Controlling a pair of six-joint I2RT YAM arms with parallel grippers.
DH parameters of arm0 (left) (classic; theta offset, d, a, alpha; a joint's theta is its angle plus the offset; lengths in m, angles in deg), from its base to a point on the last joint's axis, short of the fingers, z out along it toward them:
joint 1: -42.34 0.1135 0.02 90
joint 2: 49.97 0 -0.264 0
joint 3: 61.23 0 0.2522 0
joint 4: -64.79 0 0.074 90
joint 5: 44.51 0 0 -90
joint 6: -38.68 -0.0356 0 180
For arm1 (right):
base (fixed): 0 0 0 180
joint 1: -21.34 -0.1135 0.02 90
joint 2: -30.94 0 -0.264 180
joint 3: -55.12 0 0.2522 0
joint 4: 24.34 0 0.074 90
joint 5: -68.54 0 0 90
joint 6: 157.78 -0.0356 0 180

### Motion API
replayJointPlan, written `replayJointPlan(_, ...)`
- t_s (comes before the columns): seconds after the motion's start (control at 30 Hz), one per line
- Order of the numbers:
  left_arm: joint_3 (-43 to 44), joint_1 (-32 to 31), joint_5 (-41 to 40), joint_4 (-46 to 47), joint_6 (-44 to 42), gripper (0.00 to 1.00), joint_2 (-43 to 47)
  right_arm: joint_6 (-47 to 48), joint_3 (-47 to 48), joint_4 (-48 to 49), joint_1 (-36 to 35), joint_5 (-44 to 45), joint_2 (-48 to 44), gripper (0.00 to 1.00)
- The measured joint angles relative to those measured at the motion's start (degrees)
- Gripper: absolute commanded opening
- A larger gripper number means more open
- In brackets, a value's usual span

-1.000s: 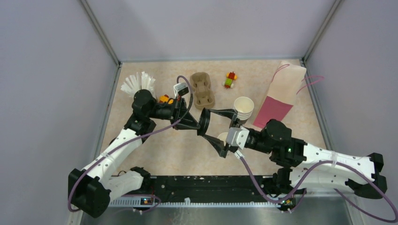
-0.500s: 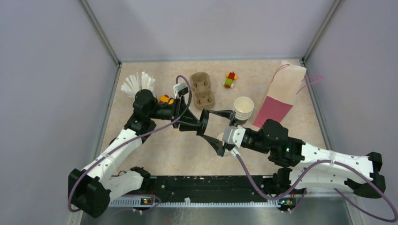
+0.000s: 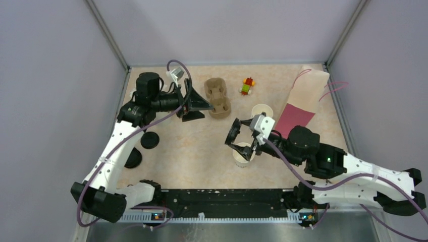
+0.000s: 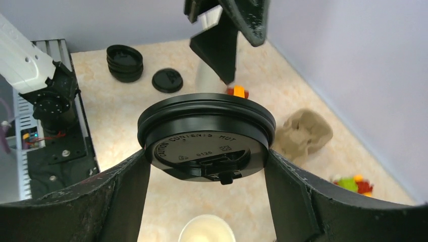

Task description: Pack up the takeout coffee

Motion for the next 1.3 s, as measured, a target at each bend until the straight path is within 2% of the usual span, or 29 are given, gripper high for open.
replayJointPlan(0.23, 2.4, 0.0, -12.7, -14.6, -11.1, 0.99, -0.3, -16.8, 11.5, -19.8, 0.0, 9.5, 3.8, 0.70)
replayJointPlan(0.43, -0.9, 0.2, -18.6, -16.2, -13.8, 0.99, 5.2, -30.3, 24.2, -39.5, 0.0, 14.7, 16.2, 0.72)
replayJointPlan(0.6, -1.3, 0.2, -22.7, -17.4, -17.1, 0.99, 8.4, -38.0, 33.1, -55.1, 0.4, 14.6, 28.1, 0.72)
replayJointPlan(0.73, -1.2, 0.2, -26.7, -19.6, -20.4, 0.99, 9.0, -40.6, 38.7, -64.8, 3.5, 10.2, 33.6, 0.72)
replayJointPlan(1.0, -1.2, 0.2, -32.0, -22.0, -24.8, 0.99, 10.4, -39.8, 42.1, -71.7, 12.8, 2.3, 39.3, 0.72)
replayJointPlan(1.3, -0.9, 0.2, -32.4, -23.0, -27.4, 0.99, 11.8, -35.9, 43.9, -72.5, 16.0, -1.3, 47.1, 0.73)
